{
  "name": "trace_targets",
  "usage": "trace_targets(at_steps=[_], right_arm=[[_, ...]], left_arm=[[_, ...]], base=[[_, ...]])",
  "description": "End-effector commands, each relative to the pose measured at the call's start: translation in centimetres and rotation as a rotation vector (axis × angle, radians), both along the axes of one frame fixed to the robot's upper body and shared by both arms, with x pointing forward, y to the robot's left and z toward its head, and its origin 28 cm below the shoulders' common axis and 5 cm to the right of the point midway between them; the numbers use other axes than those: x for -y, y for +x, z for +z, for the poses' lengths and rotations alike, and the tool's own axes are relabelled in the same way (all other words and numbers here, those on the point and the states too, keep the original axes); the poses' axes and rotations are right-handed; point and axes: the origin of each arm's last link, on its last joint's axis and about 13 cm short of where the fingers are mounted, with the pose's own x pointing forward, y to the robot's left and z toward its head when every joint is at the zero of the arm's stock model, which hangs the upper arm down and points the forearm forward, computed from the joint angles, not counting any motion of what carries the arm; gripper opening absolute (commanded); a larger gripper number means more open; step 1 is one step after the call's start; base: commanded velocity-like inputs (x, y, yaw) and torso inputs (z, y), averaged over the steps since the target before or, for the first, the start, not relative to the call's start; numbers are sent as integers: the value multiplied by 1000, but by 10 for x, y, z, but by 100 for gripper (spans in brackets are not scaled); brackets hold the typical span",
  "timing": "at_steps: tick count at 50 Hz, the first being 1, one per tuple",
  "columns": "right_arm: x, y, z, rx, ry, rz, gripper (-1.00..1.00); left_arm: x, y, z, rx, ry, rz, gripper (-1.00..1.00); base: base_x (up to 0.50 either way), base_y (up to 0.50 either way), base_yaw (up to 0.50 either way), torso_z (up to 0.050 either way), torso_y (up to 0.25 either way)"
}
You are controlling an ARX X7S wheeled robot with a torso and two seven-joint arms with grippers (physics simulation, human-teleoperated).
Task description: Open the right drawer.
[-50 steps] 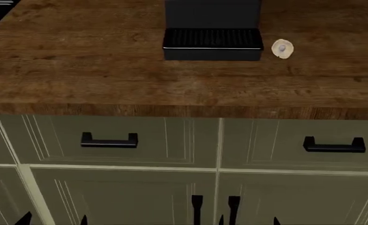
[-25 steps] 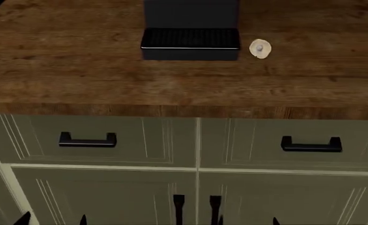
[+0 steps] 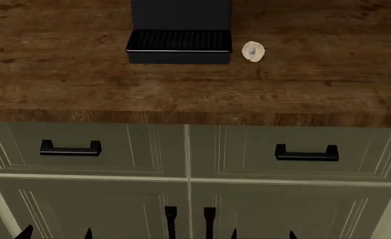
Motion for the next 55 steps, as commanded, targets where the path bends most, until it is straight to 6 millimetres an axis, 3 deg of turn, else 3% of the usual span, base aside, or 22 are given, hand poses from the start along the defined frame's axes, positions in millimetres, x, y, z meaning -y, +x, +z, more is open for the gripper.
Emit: trace_targets(at_steps=[1,55], right_arm=[[0,0,1,-1,1,-1,100],[0,-1,2,6,0,-8,100]], left_arm=[[-1,0,0,-5,-11,-2,100],[-1,0,-1,0,-11,-9,100]], base=[[0,-152,0,0,0],[0,-131,0,0,0]])
